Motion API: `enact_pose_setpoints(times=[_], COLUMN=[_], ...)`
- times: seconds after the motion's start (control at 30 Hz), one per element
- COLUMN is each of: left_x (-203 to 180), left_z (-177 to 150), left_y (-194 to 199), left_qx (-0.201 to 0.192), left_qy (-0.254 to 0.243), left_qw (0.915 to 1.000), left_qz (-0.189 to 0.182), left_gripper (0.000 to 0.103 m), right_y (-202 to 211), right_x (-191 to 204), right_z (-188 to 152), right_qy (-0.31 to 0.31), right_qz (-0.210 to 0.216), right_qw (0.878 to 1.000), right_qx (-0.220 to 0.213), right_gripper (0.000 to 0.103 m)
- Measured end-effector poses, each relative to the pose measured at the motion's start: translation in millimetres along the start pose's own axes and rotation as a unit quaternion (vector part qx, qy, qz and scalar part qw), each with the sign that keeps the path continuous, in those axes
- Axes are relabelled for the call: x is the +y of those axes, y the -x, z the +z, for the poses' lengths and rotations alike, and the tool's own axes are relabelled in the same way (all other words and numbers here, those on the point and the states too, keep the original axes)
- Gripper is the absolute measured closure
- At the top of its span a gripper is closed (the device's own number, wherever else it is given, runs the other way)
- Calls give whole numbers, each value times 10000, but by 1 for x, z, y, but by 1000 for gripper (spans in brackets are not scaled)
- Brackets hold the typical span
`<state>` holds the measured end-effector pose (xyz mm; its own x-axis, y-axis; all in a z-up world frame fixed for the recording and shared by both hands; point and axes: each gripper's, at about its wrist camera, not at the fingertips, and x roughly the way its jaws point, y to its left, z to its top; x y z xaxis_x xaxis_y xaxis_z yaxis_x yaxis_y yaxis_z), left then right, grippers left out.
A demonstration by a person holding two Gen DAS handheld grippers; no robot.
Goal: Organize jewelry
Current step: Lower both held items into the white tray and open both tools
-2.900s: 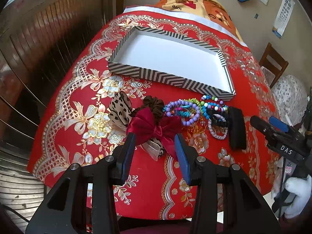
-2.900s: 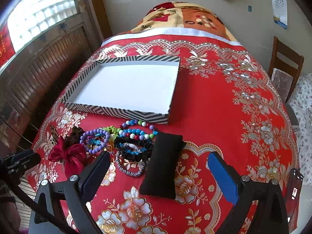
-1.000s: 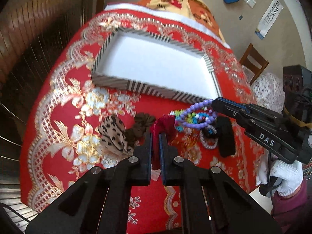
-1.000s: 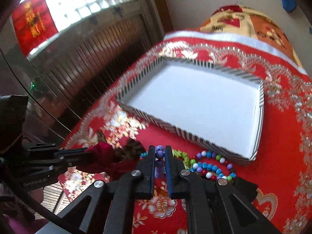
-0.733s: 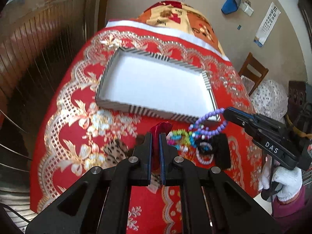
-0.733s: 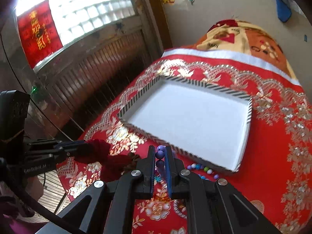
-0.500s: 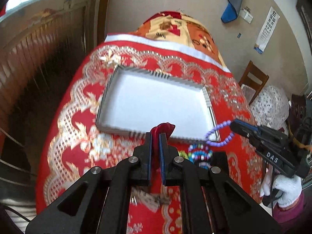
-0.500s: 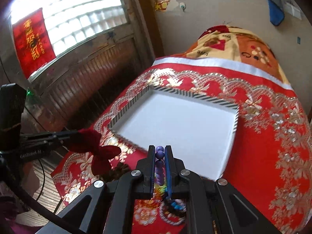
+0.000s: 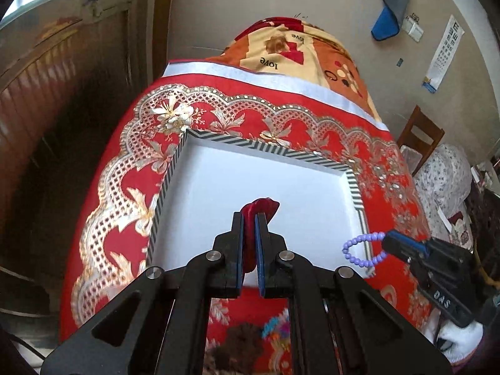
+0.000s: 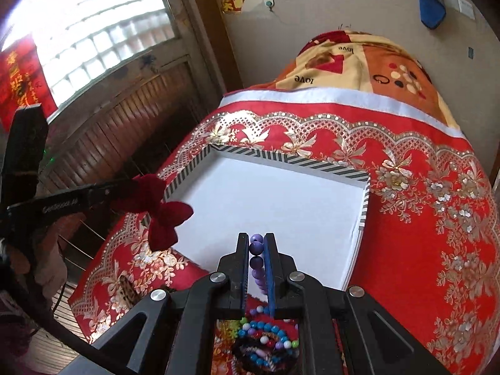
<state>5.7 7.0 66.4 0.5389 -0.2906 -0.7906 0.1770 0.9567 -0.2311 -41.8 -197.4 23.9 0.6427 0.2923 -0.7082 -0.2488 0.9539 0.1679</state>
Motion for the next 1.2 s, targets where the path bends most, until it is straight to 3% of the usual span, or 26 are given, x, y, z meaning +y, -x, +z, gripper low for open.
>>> enact_pose_setpoints(times=[0.3,0.57,0.83,0.9,0.97,1.0,1.07,1.1,1.2], left_x=[16,41,58,59,61,61,61,61,57], left_z=[39,66,77,77,78,77,77,76,71], left_y=[-58,-101,-133,-135,-138,-138,-135,-133,-123], left_qx=[229,373,532,470,503,516,474,460,406], left_qy=[-61,28,198,245,264,293,335,308,281], left_qw=[9994,9980,9961,9964,9965,9965,9969,9968,9968], left_qz=[240,517,682,667,612,583,537,575,631], left_gripper=[97,97,97,93,76,63,59,59,58], right_y=[-55,-110,-142,-148,-151,-151,-147,-143,-127], right_x=[-18,-61,-89,-94,-95,-96,-94,-93,-87], right_z=[25,58,72,72,70,69,68,67,63], right_qy=[-68,-212,-454,-515,-567,-573,-578,-597,-645], right_qz=[-174,-733,-1223,-1250,-1211,-1200,-1172,-1113,-960], right_qw=[9991,9944,9890,9881,9875,9873,9876,9885,9907], right_qx=[384,730,705,739,831,874,876,836,723], right_gripper=[94,94,95,95,94,94,85,74,71])
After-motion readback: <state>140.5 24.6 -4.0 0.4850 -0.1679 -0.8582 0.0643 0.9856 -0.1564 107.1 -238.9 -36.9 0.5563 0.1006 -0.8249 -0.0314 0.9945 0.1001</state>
